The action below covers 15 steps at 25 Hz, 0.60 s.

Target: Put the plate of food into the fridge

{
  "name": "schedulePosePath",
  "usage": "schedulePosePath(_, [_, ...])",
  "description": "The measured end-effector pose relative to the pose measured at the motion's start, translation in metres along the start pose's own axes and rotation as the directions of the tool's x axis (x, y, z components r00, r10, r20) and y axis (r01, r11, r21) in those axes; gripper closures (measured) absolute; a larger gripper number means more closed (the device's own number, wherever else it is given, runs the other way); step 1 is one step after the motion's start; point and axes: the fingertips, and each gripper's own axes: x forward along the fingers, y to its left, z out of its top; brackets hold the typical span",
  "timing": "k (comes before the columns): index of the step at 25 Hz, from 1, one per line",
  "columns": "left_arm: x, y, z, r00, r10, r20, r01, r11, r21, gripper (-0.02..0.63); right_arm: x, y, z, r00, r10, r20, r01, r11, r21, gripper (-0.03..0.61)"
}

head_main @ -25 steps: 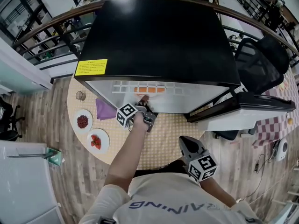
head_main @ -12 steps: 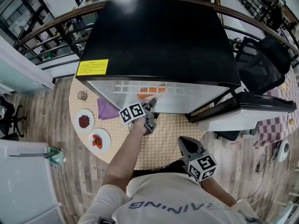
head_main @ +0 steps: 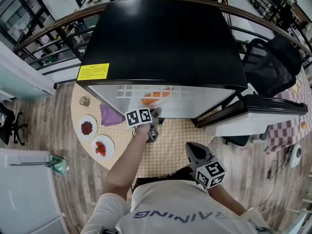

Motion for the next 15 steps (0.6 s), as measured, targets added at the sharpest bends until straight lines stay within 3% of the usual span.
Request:
schedulePosePath(4, [-0.006,-0.006,-0.003,0.999,0.013,-0.037,-0.011,0.998,0.055,0.583,-0.002,0.000,0.000,1.000,0.002,0.002,-0.002,1.000,0.002,0.557])
schedulePosePath(8, [-0.018,-0.017,0.005,1.000,-0.027,0.013,0.027,0.999,0.021,0.603,-0.002,0.003,0.000,1.000,0.006,0.009,-0.006,1.000,0.005,0.557])
schedulePosePath(15, [-0.071,-0.046,-0.001,0.988,-0.095,0.119,0.073,0.981,0.181,0.604,-0.002,-0.002,0.013,0.999,-0.008,0.052,0.007,1.000,0.002,0.557])
